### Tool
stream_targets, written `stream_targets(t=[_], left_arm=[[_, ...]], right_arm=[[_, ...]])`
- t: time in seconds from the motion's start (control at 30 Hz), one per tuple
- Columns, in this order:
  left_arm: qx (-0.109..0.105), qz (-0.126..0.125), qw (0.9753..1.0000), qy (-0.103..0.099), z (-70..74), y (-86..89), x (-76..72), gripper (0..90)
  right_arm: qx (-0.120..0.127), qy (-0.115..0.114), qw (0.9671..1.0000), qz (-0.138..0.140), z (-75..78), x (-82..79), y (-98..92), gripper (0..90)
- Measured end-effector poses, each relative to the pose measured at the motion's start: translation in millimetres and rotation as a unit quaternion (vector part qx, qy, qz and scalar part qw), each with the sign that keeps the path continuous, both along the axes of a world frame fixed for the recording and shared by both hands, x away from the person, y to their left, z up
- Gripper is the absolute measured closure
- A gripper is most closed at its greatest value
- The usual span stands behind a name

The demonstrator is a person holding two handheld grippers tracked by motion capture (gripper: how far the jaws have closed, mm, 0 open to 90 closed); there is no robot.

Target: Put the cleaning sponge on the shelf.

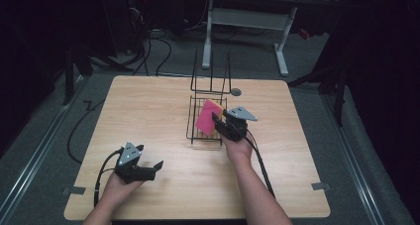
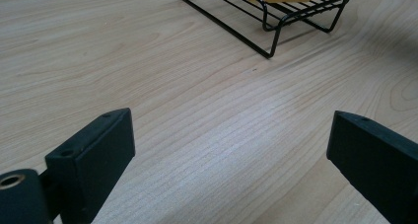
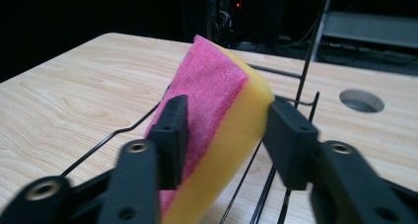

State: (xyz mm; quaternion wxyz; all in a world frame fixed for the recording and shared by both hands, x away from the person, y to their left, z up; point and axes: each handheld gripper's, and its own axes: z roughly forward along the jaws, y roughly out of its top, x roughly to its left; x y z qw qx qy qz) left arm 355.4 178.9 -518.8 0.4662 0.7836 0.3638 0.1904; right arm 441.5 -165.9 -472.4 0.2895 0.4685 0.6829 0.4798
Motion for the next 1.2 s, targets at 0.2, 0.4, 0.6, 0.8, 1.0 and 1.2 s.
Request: stream_targets(t=[0.2, 0.4, 0.6, 0.8, 1.0, 1.2], left_arm=[[0.001, -0.001, 1.0, 0.0, 0.1, -0.2, -0.1, 4.9], [0.0, -0.001, 1.0, -0.001, -0.1, -0.5, -0.2, 4.9], [0.0, -0.002, 1.0, -0.001, 0.2, -1.7, -0.9, 4.9], [0.0, -0.003, 1.0, -0.001, -0.2, -1.9, -0.6, 4.9], [0.001, -0.003, 1.0, -0.001, -0.2, -1.7, -0.4, 4.9], [0.0, -0.004, 1.0, -0.002, -0.3, -2.2, -0.4, 4.9]], right_arm=[[-0.015, -0.032, 0.9993, -0.011, 5.6, -4.8, 2.7, 66.4], [-0.012, -0.033, 0.9994, -0.007, 5.3, -6.1, 0.5, 62.1], [-0.002, -0.033, 0.9994, 0.0, 5.3, -11.1, -1.1, 53.9], [0.001, -0.027, 0.9996, 0.006, 3.8, -12.5, -1.7, 47.5], [-0.003, -0.025, 0.9996, 0.015, 0.8, -13.7, 1.1, 47.6], [0.001, -0.026, 0.9995, 0.017, 2.4, -15.7, 2.1, 35.9]])
